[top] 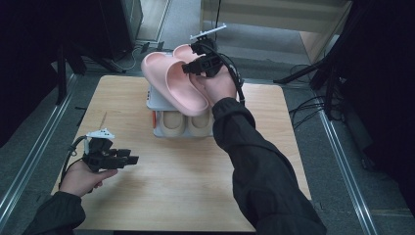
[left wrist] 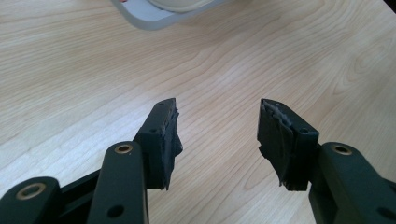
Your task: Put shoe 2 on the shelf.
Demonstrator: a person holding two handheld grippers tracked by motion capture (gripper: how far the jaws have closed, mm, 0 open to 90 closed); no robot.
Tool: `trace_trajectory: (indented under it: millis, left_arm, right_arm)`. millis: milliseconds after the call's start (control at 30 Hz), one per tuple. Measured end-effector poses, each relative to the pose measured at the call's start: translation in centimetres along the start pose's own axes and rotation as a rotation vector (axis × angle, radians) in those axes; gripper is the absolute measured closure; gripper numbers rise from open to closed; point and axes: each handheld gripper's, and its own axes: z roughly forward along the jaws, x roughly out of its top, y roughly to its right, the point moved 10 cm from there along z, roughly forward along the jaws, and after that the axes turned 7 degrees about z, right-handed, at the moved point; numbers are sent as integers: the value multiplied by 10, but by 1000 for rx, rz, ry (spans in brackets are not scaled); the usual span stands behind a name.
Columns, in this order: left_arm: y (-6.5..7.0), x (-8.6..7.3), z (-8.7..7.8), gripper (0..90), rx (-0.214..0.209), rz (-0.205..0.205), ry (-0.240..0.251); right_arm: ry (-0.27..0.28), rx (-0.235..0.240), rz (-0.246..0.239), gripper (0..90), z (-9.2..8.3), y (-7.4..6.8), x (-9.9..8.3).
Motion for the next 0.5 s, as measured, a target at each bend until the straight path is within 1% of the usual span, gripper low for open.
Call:
trace_trajectory:
  millis: [67, 100, 233, 300, 400, 433, 467, 500]
  left_arm:
    - [2, 3, 4, 474, -11, 9, -6]
    - [2, 3, 5, 474, -14, 15, -8]
    - [5, 8, 9, 474, -33, 26, -12]
    - [7, 11, 12, 474, -39, 33, -13]
    - [8, 14, 15, 474, -50, 43, -16]
    - [8, 14, 15, 474, -50, 43, -16]
    - [9, 15, 17, 474, -55, 45, -18]
    - [10, 16, 18, 474, -58, 52, -21]
  right_arm:
    - [7, -58, 36, 771, 6, 7, 4]
    - [15, -104, 64, 770, 11, 13, 7]
    - [39, -178, 154, 770, 23, 22, 11]
    - [46, -215, 185, 770, 29, 26, 12]
    - [45, -244, 235, 769, 37, 28, 12]
    - [48, -251, 246, 769, 40, 29, 12]
    - [48, -251, 246, 769, 40, 29, 12]
    - [59, -258, 276, 768, 44, 29, 14]
